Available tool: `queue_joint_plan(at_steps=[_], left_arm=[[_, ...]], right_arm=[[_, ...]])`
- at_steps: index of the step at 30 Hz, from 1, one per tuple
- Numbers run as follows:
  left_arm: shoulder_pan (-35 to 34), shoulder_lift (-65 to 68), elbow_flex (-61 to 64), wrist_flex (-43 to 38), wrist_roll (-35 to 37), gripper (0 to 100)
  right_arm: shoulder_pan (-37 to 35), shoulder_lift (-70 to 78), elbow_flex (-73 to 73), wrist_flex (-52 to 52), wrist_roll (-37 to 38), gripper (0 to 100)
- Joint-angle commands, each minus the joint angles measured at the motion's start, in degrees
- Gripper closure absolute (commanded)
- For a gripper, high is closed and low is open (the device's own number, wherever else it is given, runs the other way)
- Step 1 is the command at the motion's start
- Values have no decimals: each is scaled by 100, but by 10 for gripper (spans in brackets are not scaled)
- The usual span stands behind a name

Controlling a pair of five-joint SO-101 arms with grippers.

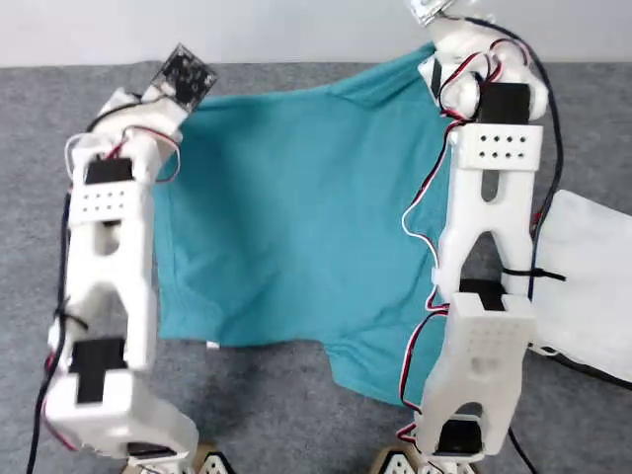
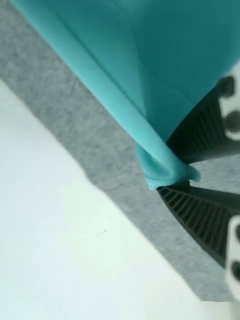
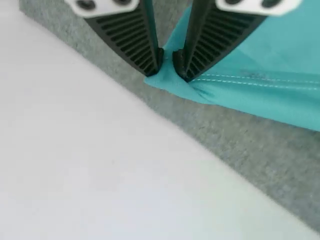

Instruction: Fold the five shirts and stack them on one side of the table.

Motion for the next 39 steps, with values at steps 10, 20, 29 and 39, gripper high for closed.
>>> queue_joint_plan(at_steps=[10,20,29,39], left_arm=[[360,651,-1349,624,-141,995],[299,571,-1393,3341,-1477,995],[273,633,-1358,4703,-2242,995],[62,642,-1358,5582,-2734,995]], right_arm=[[110,-127,-9,585,0,988],[101,-497,-9,3547,308,989],[163,-1886,1732,3811,237,989],[163,-4242,5565,3802,202,989]])
